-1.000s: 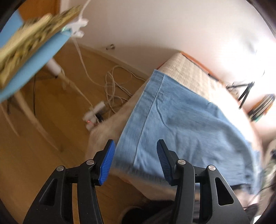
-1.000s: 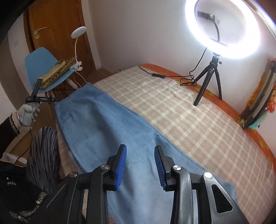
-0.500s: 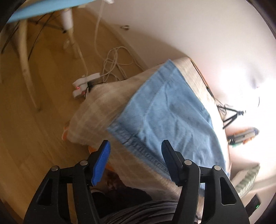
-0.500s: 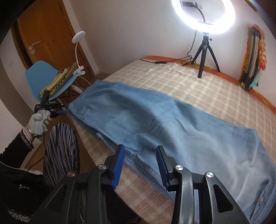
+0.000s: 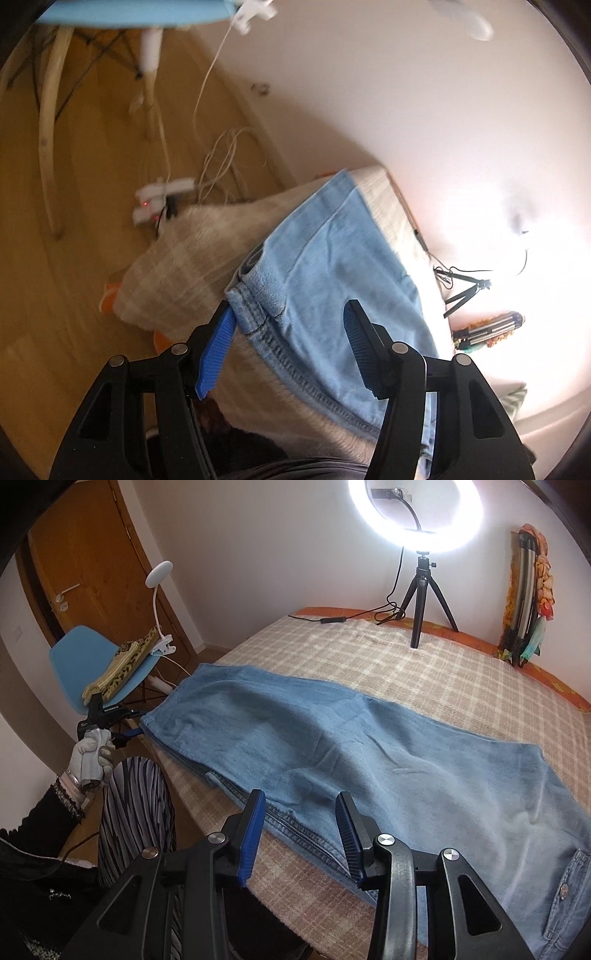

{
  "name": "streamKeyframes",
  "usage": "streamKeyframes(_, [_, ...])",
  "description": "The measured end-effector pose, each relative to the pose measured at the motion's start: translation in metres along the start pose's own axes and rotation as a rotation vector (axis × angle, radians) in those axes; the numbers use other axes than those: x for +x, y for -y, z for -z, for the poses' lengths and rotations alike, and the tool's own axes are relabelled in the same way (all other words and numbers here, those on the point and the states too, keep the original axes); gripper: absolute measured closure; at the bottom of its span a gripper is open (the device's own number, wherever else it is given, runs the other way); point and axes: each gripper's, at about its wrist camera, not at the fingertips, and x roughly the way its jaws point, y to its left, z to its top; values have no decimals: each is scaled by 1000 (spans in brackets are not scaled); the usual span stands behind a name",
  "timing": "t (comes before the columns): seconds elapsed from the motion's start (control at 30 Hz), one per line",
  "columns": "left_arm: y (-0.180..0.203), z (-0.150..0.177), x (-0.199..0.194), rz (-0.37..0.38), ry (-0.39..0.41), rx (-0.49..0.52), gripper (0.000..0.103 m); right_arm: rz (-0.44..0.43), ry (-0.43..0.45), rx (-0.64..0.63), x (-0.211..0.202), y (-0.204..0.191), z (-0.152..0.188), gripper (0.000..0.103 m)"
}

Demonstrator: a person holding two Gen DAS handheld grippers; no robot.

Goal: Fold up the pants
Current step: 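Grasp the jeans leg hem edge with the left gripper, then grasp the hem with the right gripper while the left gripper holds it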

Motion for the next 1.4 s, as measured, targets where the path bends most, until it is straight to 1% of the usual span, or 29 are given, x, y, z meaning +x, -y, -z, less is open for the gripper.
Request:
streamKeyframes(0.07, [2,-1,6,-28,-15,19,44,-1,-4,4,2,2,0,62])
streamKeyframes(0.13, [-1,-1,14,-38,-39,8,44,-8,-6,12,5,3,0,62])
streamKeyframes(0.2, [2,-1,16,-52,-23,20,44,-14,-11,15,8,4,0,62])
streamKeyframes(0.27, [9,-1,21,-74,-27,51,45,-18,-26,9,14,2,1,62])
streamKeyframes(0.33, [22,3,28,-121,-33,131,69,-14,-47,-8,21,-1,3,62])
streamKeyframes(0.37, [28,4,31,-144,-37,169,88,-2,-60,-21,25,-3,4,62])
streamKeyframes(0.4, [35,5,31,-165,-26,209,93,1,-69,-29,28,-4,5,62])
streamKeyframes(0.47, [39,3,28,-150,-14,218,94,-11,-87,-43,36,-6,5,62])
streamKeyframes(0.57, [42,-13,9,-116,50,203,95,-18,-106,-84,50,-17,4,62])
streamKeyframes(0.67, [52,-24,-2,-124,93,237,95,-42,-140,-162,70,-34,3,62])
streamKeyframes(0.77, [57,-28,-2,-125,89,261,95,-36,-184,-268,96,-55,2,62])
streamKeyframes(0.87, [56,-25,6,-160,69,292,95,-43,-209,-340,121,-71,1,62])
streamKeyframes(0.97, [48,-26,8,-145,58,252,95,-45,-251,-429,146,-89,5,62])
streamKeyframes(1.0, [47,-26,8,-135,56,239,95,-40,-267,-463,152,-95,8,61])
streamKeyframes(1.03, [48,-27,7,-134,55,244,95,-19,-277,-509,158,-102,12,57])
streamKeyframes(1.07, [52,-27,5,-136,57,253,95,16,-276,-569,162,-110,17,56])
streamKeyframes(1.1, [57,-28,2,-134,63,269,96,49,-273,-611,165,-115,20,58])
streamKeyframes(1.13, [65,-29,-3,-125,73,280,96,69,-270,-625,165,-119,19,68])
streamKeyframes(1.17, [69,-30,-7,-113,81,284,96,85,-275,-615,164,-120,16,82])
streamKeyframes(1.2, [76,-32,-14,-94,99,291,96,76,-270,-598,159,-120,10,95])
streamKeyframes(1.27, [85,-34,-27,-71,131,319,96,21,-236,-559,142,-120,-2,95])
streamKeyframes(1.3, [84,-34,-26,-81,134,335,96,-6,-234,-546,137,-120,-4,95])
streamKeyframes(1.33, [73,-33,-18,-122,117,338,96,-27,-246,-544,135,-120,-4,93])
streamKeyframes(1.37, [64,-33,-10,-137,97,320,96,-52,-269,-545,136,-120,-3,91])
streamKeyframes(1.4, [42,-32,6,-154,45,269,96,-51,-286,-550,138,-120,0,86])
